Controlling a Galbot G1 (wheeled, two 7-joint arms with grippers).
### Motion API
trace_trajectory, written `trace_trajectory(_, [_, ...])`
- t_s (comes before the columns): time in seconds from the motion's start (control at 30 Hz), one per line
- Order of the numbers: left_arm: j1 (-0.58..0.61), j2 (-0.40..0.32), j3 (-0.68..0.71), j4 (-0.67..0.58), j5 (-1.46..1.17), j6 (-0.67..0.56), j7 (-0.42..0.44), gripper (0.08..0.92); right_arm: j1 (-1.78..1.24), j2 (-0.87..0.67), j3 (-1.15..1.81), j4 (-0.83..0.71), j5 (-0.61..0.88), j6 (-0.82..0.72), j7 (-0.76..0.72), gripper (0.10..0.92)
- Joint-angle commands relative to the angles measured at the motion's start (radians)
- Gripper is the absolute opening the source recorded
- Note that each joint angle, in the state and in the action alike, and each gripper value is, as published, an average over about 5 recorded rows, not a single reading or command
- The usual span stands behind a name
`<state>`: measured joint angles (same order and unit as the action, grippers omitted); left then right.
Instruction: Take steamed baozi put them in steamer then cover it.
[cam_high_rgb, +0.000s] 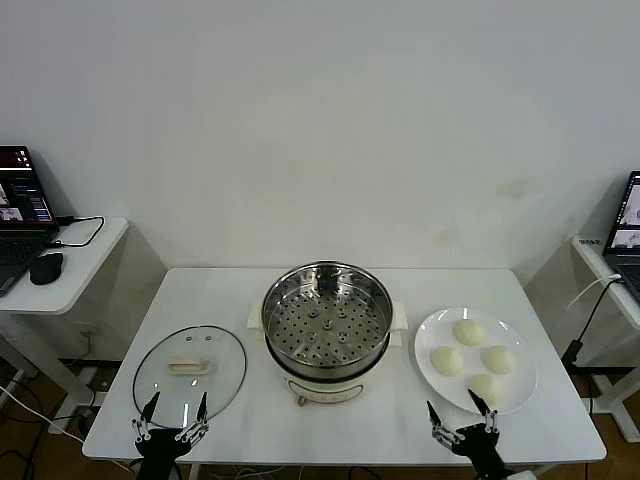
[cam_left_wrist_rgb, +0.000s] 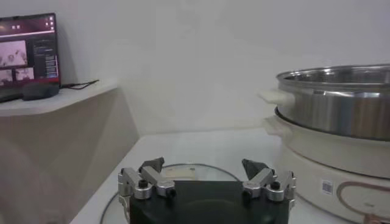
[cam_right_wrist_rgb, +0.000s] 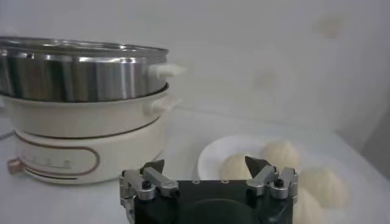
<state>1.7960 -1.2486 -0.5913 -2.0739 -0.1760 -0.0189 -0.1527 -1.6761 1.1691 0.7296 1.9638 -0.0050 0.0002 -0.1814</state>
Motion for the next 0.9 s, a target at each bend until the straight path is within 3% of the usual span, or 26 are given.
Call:
trace_trajectory(0.03, [-0.031,0.023,-0.007,-0.019,0.074,0.071,0.012,0.823,0.153,-0.224,0.115,-0.049,-0.3,-0.061,-0.117,0.823])
trace_trajectory(0.23, [-0.056,0.021,-0.006,-0.017,0.101,0.095,-0.002,0.823,0.304,-0.432,0.06,-0.159,-0.411,-0.113,-0.288,0.823])
trace_trajectory(0.43, [-0.056,0.018,-0.017,-0.018,0.123,0.095,-0.026,0.823,0.569,-0.633,-0.185,-0.331,-0.378,-0.174,-0.496,0.823])
trace_trajectory(0.67, [-0.056,0.021,-0.041,-0.027,0.139,0.092,-0.031,0.823,0.984,-0.685,-0.596,-0.547,-0.382,-0.118,-0.694,0.823])
trace_trajectory(0.9, [-0.06,0.025,-0.048,-0.02,0.137,0.093,-0.03,0.823,1.218,-0.689,-0.879,-0.645,-0.357,-0.078,-0.858,0.823])
